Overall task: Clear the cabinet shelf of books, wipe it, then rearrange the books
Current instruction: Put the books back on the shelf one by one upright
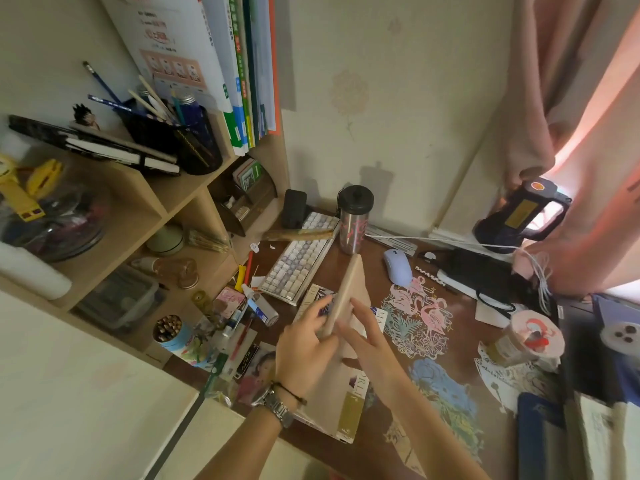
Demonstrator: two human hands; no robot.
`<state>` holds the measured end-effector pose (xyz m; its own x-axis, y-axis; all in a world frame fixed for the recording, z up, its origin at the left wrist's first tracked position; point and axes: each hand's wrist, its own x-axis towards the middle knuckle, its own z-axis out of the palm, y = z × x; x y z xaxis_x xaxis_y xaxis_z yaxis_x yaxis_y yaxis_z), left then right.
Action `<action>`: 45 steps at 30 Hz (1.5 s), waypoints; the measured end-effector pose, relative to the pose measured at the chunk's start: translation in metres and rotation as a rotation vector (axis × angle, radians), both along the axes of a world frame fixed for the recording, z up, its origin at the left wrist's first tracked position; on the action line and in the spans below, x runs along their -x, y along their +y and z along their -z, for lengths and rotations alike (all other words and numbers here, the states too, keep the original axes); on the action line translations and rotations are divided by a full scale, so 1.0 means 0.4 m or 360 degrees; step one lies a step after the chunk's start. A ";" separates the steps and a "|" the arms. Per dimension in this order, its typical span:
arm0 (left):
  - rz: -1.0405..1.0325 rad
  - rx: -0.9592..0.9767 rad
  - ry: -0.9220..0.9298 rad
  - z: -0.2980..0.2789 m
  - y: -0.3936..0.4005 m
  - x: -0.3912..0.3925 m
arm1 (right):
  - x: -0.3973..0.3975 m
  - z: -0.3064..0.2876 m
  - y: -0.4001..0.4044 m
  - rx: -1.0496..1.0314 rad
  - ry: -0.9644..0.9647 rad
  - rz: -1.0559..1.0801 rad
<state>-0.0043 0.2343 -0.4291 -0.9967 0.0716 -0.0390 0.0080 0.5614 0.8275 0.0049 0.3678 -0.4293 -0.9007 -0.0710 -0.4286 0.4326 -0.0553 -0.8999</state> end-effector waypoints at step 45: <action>0.0127 -0.0826 -0.0754 0.034 -0.090 -0.031 | -0.019 -0.110 0.132 0.0163 0.0400 -0.0012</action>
<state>0.0083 0.1984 -0.4427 -0.8718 0.2708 -0.4081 -0.3944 0.1060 0.9128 0.0126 0.4206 -0.3855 -0.9772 -0.1095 -0.1819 0.1971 -0.1496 -0.9689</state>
